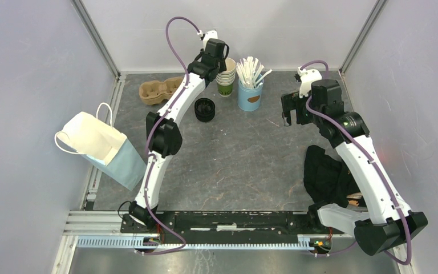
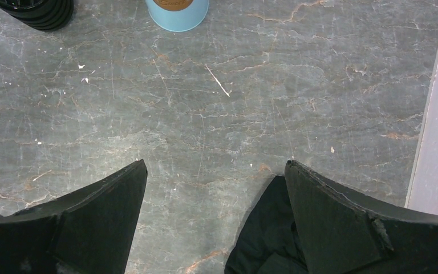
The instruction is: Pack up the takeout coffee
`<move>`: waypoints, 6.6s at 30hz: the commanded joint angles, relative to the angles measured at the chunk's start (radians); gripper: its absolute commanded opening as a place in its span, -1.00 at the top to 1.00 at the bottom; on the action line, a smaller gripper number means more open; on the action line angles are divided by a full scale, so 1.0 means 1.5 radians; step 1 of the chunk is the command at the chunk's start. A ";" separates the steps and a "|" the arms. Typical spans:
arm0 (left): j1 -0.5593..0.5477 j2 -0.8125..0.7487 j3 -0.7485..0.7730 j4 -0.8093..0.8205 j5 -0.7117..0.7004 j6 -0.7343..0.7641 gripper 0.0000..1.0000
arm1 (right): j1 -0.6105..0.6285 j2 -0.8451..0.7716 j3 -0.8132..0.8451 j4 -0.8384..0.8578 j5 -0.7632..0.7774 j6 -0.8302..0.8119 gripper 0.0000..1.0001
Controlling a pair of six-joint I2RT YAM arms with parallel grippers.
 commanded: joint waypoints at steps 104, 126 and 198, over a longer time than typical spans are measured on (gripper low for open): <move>0.079 -0.113 -0.073 0.095 0.136 -0.134 0.96 | 0.004 -0.028 -0.024 0.040 -0.010 -0.006 -0.96; 0.022 -0.435 -0.304 0.009 0.197 -0.008 0.96 | 0.058 -0.111 -0.070 0.039 -0.026 0.001 -0.96; -0.003 -0.355 -0.484 -0.134 0.023 -0.082 -0.32 | 0.074 0.057 -0.089 -0.026 0.036 0.000 -0.96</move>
